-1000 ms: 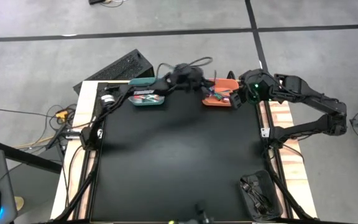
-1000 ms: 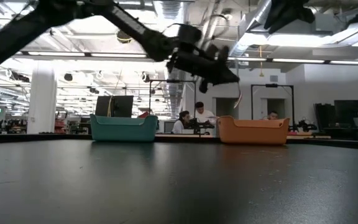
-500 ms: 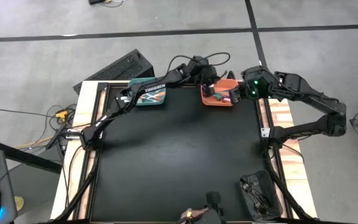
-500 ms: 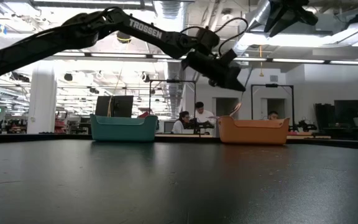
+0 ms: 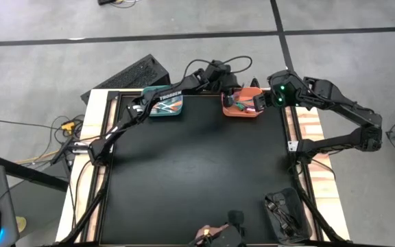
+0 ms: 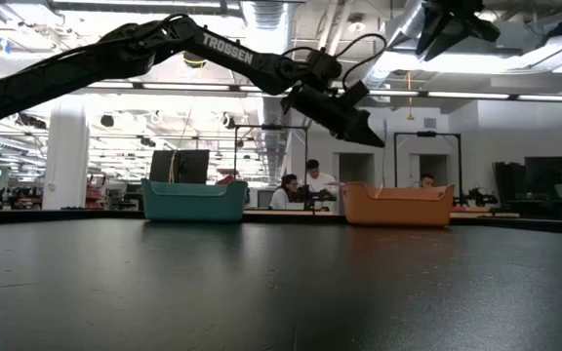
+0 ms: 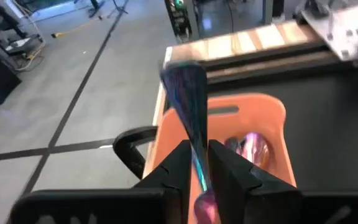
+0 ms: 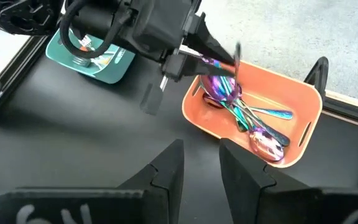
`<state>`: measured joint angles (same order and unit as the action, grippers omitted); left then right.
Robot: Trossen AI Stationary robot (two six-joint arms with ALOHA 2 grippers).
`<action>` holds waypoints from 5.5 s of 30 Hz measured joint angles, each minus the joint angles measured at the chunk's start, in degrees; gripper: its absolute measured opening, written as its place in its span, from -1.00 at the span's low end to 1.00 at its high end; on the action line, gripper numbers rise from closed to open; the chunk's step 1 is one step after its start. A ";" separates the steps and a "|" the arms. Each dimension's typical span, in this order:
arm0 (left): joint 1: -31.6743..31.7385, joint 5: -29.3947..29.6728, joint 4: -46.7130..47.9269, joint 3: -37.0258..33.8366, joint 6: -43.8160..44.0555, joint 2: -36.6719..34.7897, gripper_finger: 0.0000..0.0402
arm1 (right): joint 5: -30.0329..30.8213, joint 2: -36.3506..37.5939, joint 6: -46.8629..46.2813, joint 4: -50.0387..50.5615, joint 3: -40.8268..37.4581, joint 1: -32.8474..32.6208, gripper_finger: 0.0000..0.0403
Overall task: Sort silverware by color (type)
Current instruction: Put the purple spoon into the orange bin, then return to Home Position
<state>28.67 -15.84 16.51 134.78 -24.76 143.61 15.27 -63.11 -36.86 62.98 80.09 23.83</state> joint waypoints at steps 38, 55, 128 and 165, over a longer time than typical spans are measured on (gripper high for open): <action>0.76 -15.21 20.24 -9.05 13.74 -24.07 -0.74 | -30.21 6.50 20.88 -39.99 -19.47 -2.56 -0.43; -4.83 -4.24 -30.84 -80.28 32.98 -71.12 -1.00 | -34.92 10.31 25.70 -61.65 -35.54 -8.35 -0.94; -9.28 2.19 -27.43 -134.16 34.73 -143.29 -1.00 | -37.73 62.79 15.72 -77.34 -79.58 -13.90 -0.97; -27.50 17.84 -18.34 -134.35 44.05 -137.17 -1.00 | -37.84 62.97 12.89 -68.03 -79.65 -14.07 -0.87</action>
<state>1.17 2.01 -1.83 0.43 19.30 6.44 -22.57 -0.14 -23.97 -5.05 0.45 9.76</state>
